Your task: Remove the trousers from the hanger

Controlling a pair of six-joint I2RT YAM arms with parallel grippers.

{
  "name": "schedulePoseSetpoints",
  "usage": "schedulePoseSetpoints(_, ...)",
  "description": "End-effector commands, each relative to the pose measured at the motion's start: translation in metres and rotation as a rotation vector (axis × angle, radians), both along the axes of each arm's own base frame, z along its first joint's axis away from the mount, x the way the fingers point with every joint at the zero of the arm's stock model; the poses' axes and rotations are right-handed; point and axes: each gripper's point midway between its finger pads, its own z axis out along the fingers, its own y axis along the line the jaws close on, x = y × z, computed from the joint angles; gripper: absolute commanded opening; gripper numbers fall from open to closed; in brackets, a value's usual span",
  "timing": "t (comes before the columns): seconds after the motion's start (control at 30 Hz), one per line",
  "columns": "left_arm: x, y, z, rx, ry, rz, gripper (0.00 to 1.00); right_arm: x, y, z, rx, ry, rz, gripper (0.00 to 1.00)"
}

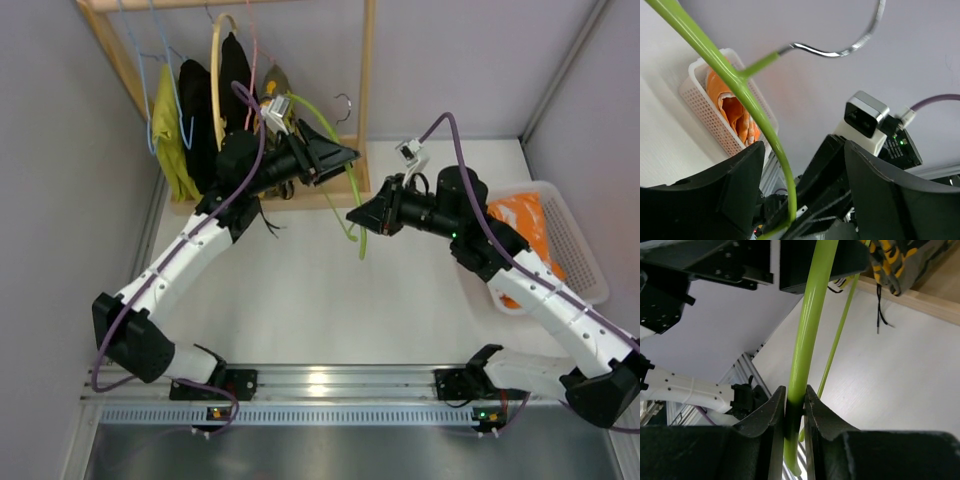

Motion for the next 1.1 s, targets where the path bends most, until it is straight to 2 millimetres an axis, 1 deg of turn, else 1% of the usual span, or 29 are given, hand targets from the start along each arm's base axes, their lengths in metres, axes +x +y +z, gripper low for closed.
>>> schedulePoseSetpoints(0.0, -0.027, 0.013, 0.026, -0.006, -0.146, -0.013, 0.72, 0.008, -0.021, 0.045, 0.040, -0.127, -0.103, 0.00)
schedulePoseSetpoints(0.03, -0.027, 0.014, 0.025, 0.004, -0.159, -0.008, 0.76, 0.009, -0.025, 0.047, 0.036, -0.131, -0.124, 0.00)
schedulePoseSetpoints(0.07, -0.030, 0.016, 0.026, 0.006, -0.170, -0.005, 0.78, 0.008, -0.026, 0.048, 0.037, -0.133, -0.129, 0.00)
schedulePoseSetpoints(0.1, -0.032, 0.018, 0.025, 0.009, -0.177, -0.003, 0.82, 0.006, -0.028, 0.050, 0.039, -0.135, -0.128, 0.00)
schedulePoseSetpoints(0.13, -0.037, 0.020, 0.026, 0.011, -0.189, -0.004, 0.94, 0.003, -0.031, 0.054, 0.047, -0.146, -0.128, 0.00)
schedulePoseSetpoints(0.17, -0.038, 0.022, 0.025, 0.012, -0.191, 0.000, 0.97, 0.001, -0.033, 0.057, 0.045, -0.157, -0.126, 0.00)
schedulePoseSetpoints(0.2, -0.040, 0.023, 0.025, 0.016, -0.195, 0.001, 0.98, -0.002, -0.035, 0.059, 0.042, -0.167, -0.123, 0.00)
schedulePoseSetpoints(0.23, -0.044, 0.026, 0.026, 0.019, -0.213, 0.005, 0.98, -0.004, -0.039, 0.063, 0.042, -0.182, -0.132, 0.00)
schedulePoseSetpoints(0.33, -0.048, 0.032, 0.027, 0.027, -0.224, 0.011, 0.99, -0.008, -0.051, 0.067, 0.029, -0.209, -0.154, 0.00)
schedulePoseSetpoints(0.4, -0.048, 0.039, 0.035, 0.023, -0.253, 0.029, 0.99, -0.007, -0.055, 0.068, 0.020, -0.224, -0.173, 0.00)
schedulePoseSetpoints(0.43, -0.048, 0.041, 0.038, 0.024, -0.265, 0.033, 0.99, -0.002, -0.059, 0.071, 0.019, -0.238, -0.208, 0.00)
schedulePoseSetpoints(0.47, -0.049, 0.045, 0.044, 0.019, -0.281, 0.045, 0.99, 0.000, -0.061, 0.075, 0.028, -0.252, -0.223, 0.00)
schedulePoseSetpoints(0.53, -0.048, 0.052, 0.051, 0.012, -0.296, 0.063, 0.99, 0.008, -0.065, 0.083, 0.035, -0.274, -0.265, 0.00)
schedulePoseSetpoints(0.63, -0.044, 0.067, 0.067, -0.003, -0.321, 0.110, 0.99, 0.014, -0.065, 0.096, 0.062, -0.305, -0.291, 0.00)
schedulePoseSetpoints(0.73, -0.045, 0.077, 0.079, -0.009, -0.351, 0.138, 0.99, 0.024, -0.067, 0.104, 0.083, -0.316, -0.335, 0.00)
schedulePoseSetpoints(0.83, -0.047, 0.080, 0.082, -0.008, -0.361, 0.144, 0.99, 0.031, -0.071, 0.115, 0.103, -0.334, -0.378, 0.00)
schedulePoseSetpoints(1.0, -0.046, 0.085, 0.083, -0.003, -0.367, 0.168, 0.99, 0.034, -0.082, 0.139, 0.143, -0.382, -0.432, 0.00)
schedulePoseSetpoints(1.07, -0.046, 0.086, 0.085, -0.005, -0.371, 0.173, 0.99, 0.033, -0.086, 0.141, 0.128, -0.391, -0.447, 0.00)
